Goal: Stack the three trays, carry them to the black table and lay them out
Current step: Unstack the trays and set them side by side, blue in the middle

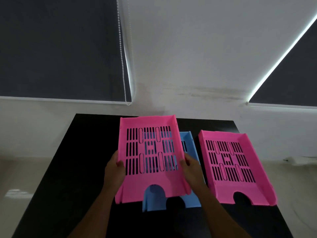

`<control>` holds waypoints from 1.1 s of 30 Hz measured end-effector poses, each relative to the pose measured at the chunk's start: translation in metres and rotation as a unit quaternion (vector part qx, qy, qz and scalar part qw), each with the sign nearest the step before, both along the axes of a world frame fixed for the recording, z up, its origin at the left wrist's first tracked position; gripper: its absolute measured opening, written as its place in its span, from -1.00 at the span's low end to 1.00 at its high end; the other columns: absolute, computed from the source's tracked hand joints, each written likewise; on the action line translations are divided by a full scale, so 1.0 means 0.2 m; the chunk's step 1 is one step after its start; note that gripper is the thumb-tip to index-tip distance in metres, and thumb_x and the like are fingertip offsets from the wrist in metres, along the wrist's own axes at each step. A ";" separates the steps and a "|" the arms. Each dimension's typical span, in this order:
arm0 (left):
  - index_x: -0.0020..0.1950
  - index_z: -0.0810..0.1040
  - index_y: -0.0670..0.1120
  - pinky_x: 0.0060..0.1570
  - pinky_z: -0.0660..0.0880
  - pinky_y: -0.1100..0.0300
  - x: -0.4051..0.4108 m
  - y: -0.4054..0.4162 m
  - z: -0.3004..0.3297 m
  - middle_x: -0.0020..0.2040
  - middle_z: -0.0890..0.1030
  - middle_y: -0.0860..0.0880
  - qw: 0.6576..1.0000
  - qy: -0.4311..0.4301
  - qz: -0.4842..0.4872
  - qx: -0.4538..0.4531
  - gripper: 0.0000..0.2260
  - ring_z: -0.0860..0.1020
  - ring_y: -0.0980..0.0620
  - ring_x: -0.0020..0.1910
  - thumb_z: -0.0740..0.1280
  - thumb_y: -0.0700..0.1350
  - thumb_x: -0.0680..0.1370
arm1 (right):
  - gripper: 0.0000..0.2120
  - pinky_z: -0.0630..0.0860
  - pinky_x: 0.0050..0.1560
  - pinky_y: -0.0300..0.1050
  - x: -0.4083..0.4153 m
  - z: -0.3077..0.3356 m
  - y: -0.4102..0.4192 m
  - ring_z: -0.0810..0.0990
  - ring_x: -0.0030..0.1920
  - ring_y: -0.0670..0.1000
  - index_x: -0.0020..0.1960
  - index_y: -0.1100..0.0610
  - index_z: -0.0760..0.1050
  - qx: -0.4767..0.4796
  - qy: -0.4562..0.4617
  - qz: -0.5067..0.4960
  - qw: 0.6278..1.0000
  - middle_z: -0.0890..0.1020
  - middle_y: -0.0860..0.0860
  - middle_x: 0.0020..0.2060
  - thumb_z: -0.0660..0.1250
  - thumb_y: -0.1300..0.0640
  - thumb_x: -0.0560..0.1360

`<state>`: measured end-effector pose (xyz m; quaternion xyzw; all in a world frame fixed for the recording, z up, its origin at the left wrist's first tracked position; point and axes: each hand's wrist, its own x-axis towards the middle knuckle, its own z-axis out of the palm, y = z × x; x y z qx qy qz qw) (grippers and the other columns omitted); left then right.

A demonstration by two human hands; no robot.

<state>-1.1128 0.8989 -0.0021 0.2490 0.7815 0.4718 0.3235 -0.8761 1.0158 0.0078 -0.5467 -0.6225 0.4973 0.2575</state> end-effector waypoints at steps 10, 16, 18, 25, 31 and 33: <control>0.29 0.49 -0.07 -0.30 0.59 0.09 -0.44 -0.39 -0.07 -0.04 0.66 -0.09 0.997 0.012 0.064 -0.040 -0.68 0.68 -0.07 -0.18 0.17 -0.31 0.59 | -0.80 0.68 -0.09 0.15 -0.47 -0.07 -0.25 0.69 -0.12 0.20 0.08 0.19 0.61 0.000 -0.025 0.106 0.994 0.69 0.16 -0.11 0.24 0.14 0.63; 0.13 0.57 -0.09 -0.30 0.52 0.18 -0.50 -0.54 -0.12 -0.12 0.67 -0.08 0.994 0.003 0.112 -0.015 -0.79 0.67 -0.02 -0.21 0.16 -0.11 0.65 | -0.76 0.61 -0.20 -0.28 -0.61 -0.13 -0.32 0.68 -0.09 -0.08 0.22 0.05 0.56 -0.038 -0.030 0.151 0.987 0.68 -0.01 -0.05 0.19 0.19 0.63; 0.08 0.57 -0.07 -0.27 0.52 0.18 -0.51 -0.56 -0.14 -0.10 0.68 -0.07 0.993 -0.012 0.119 -0.005 -0.80 0.68 -0.01 -0.18 0.16 -0.07 0.65 | -0.73 0.58 -0.17 -0.30 -0.64 -0.13 -0.32 0.67 -0.06 -0.12 0.27 0.04 0.53 -0.048 -0.033 0.163 0.985 0.67 -0.04 -0.02 0.19 0.18 0.63; 0.06 0.56 -0.09 -0.29 0.49 0.22 -0.55 -0.63 -0.23 -0.10 0.68 -0.05 0.991 -0.023 0.134 -0.020 -0.82 0.67 -0.02 -0.16 0.19 -0.07 0.63 | -0.67 0.61 -0.09 -0.28 -0.72 -0.14 -0.35 0.66 -0.04 -0.16 0.31 0.00 0.49 -0.072 -0.023 0.189 0.979 0.65 -0.10 -0.02 0.21 0.25 0.60; 0.14 0.55 -0.14 -0.31 0.45 0.24 -0.60 -0.62 -0.23 -0.10 0.67 -0.08 0.992 -0.013 0.124 -0.032 -0.80 0.66 0.00 -0.18 0.20 -0.09 0.63 | -0.64 0.60 -0.08 -0.31 -0.75 -0.16 -0.37 0.65 0.00 -0.16 0.35 -0.02 0.43 -0.074 -0.017 0.196 0.978 0.64 -0.12 0.03 0.22 0.25 0.60; 0.15 0.55 -0.15 -0.30 0.46 0.23 -0.62 -0.62 -0.23 -0.10 0.67 -0.08 0.993 -0.006 0.115 -0.036 -0.79 0.66 0.00 -0.17 0.20 -0.10 0.63 | -0.63 0.61 -0.08 -0.29 -0.76 -0.17 -0.37 0.66 0.01 -0.13 0.36 -0.01 0.43 -0.085 -0.021 0.190 0.978 0.64 -0.10 0.04 0.22 0.24 0.59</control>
